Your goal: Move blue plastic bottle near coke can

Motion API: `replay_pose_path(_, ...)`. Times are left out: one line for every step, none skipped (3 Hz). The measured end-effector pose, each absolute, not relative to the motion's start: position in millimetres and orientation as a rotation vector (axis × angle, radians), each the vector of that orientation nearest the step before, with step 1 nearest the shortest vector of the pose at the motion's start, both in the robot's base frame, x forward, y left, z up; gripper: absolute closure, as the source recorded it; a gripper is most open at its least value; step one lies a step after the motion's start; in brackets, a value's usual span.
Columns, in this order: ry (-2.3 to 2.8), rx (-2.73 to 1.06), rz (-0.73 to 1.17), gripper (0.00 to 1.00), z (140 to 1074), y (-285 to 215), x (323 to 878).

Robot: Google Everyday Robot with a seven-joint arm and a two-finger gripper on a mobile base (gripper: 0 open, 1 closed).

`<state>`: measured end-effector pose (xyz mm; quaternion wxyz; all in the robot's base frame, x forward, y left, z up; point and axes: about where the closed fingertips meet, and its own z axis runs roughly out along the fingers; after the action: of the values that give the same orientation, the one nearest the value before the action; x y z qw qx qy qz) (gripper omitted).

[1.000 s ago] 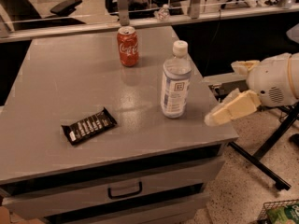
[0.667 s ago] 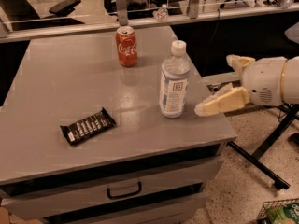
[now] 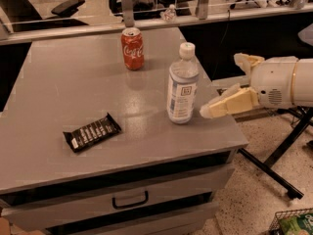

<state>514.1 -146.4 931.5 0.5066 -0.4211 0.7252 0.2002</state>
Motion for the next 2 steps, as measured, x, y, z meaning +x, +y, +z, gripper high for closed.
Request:
replay_pose_path(1.729,-1.018,0.505,0.00,932.3,-138.7,514.4)
replay_pose_path(1.681,-1.024,0.580,0.00,928.5,-117.3,519.7)
